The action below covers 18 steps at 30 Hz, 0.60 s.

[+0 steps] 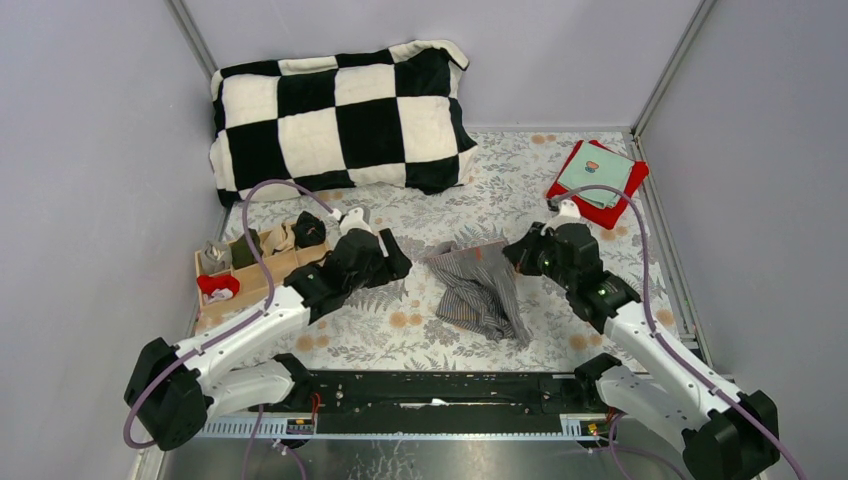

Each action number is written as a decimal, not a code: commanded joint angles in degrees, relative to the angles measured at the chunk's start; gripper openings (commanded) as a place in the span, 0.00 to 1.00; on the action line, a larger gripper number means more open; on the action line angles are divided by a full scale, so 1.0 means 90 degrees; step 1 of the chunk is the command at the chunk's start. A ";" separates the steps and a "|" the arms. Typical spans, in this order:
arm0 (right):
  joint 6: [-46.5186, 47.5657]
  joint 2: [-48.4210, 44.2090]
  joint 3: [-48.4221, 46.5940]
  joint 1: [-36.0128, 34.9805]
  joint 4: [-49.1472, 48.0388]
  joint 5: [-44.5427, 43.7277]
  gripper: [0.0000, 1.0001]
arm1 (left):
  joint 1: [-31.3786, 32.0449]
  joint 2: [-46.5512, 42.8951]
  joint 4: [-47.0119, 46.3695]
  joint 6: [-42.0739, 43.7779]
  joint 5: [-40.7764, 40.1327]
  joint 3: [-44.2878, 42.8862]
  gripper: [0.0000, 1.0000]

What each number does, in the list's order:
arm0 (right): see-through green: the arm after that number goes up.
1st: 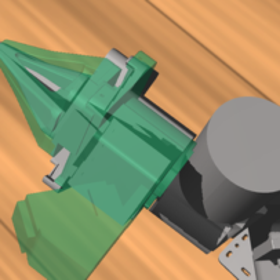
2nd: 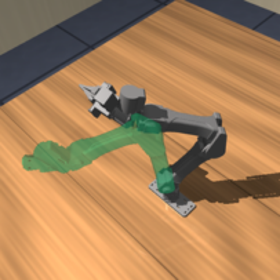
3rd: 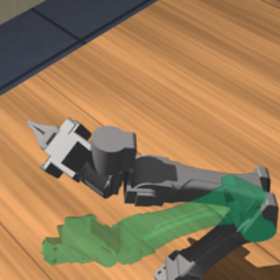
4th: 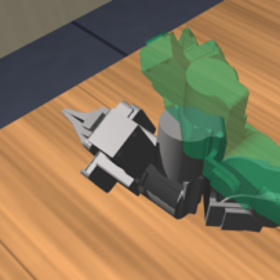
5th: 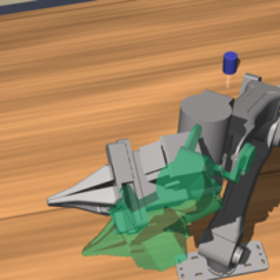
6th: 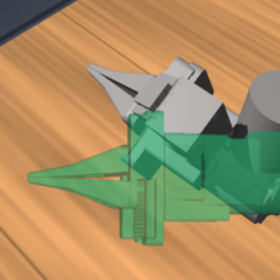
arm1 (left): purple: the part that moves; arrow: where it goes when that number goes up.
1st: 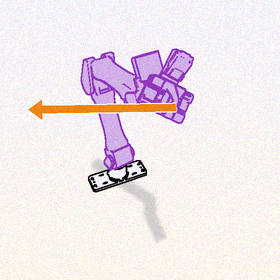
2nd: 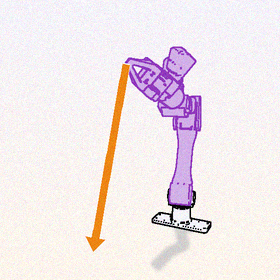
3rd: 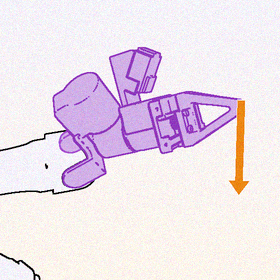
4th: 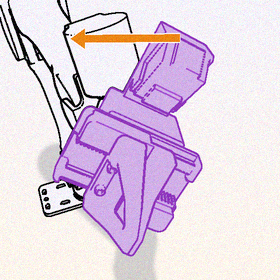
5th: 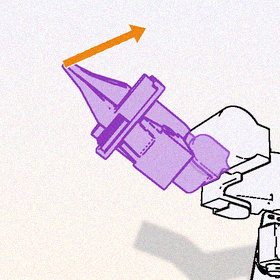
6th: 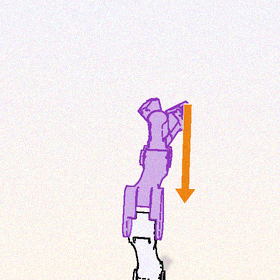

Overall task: Roll the underwear
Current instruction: Flatten out the underwear at the center of the board.

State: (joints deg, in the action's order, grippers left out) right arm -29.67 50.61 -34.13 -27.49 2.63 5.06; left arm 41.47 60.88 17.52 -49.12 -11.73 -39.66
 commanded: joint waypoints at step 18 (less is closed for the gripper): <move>0.0024 0.0604 -0.0617 0.0022 0.1418 -0.4136 0.00 | -0.0671 0.3537 -0.1607 0.1270 0.1018 -0.1929 0.77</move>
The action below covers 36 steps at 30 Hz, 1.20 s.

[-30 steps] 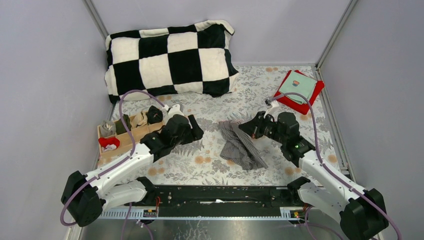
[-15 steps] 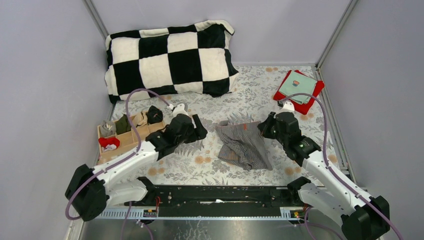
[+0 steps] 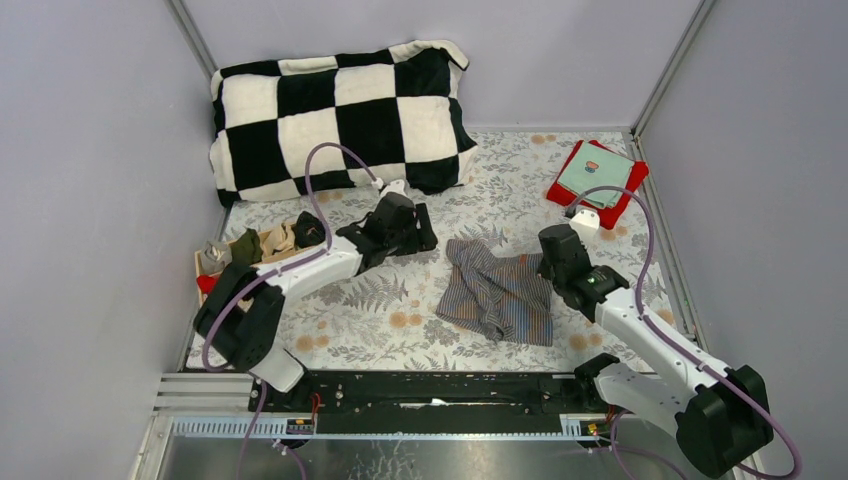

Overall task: Roll the underwear
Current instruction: Flatten out the underwear at the center of the board.

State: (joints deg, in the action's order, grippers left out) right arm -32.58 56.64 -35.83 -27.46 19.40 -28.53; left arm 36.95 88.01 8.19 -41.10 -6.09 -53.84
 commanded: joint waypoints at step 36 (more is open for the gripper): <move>0.0690 0.0241 -0.0458 0.0144 -0.0471 -0.0309 0.00 | -0.0307 0.3294 -0.1382 0.0744 0.1911 -0.1565 0.31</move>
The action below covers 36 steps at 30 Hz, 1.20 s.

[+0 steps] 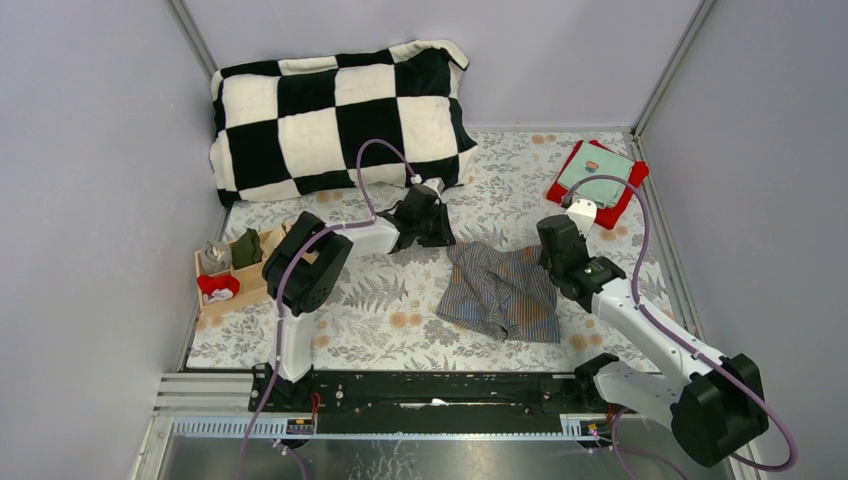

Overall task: Roll the underwear
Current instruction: Flatten out the underwear at the center of the board.

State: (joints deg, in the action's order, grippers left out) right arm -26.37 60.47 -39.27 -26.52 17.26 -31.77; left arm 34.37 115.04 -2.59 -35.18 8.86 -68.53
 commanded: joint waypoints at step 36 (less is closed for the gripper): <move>0.0166 -0.3073 -0.2109 0.0043 0.0743 0.5696 0.00 | -0.0176 -0.8113 0.3105 0.0891 -0.0811 0.1295 0.00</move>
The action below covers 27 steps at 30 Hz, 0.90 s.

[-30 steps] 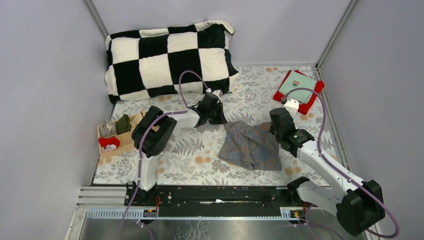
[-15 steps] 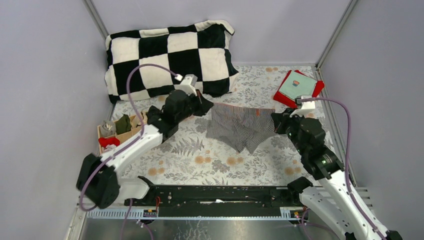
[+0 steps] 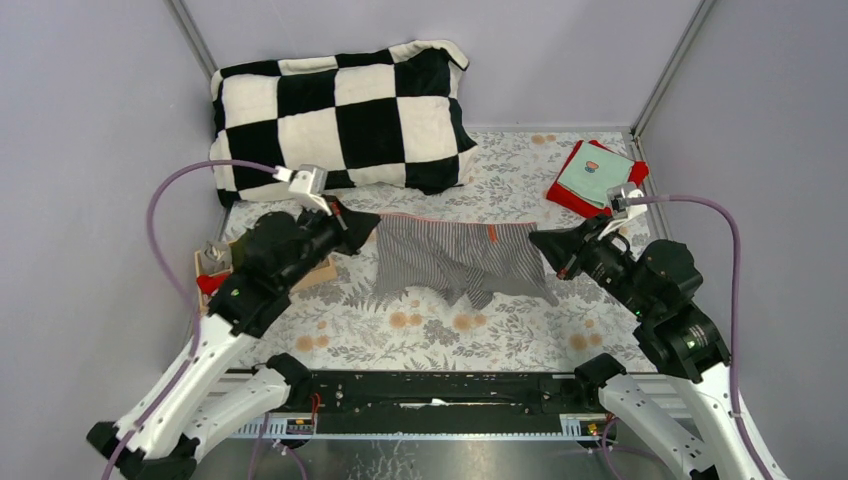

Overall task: Roll the underwear
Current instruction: Flatten out the underwear at the center of the board.

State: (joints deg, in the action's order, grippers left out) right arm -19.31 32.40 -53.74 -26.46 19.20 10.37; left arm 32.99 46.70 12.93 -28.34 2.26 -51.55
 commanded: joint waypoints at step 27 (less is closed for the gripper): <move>-0.0356 0.5053 0.1367 0.0523 -0.2708 -0.3188 0.03 | -0.0309 0.5533 -0.2395 0.0072 -0.2335 -0.0803 0.00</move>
State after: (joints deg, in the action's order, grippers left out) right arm -27.11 73.97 -38.35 -24.08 6.26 -11.75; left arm 31.90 90.32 2.24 -32.40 -13.65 -53.39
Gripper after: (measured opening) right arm 0.019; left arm 0.007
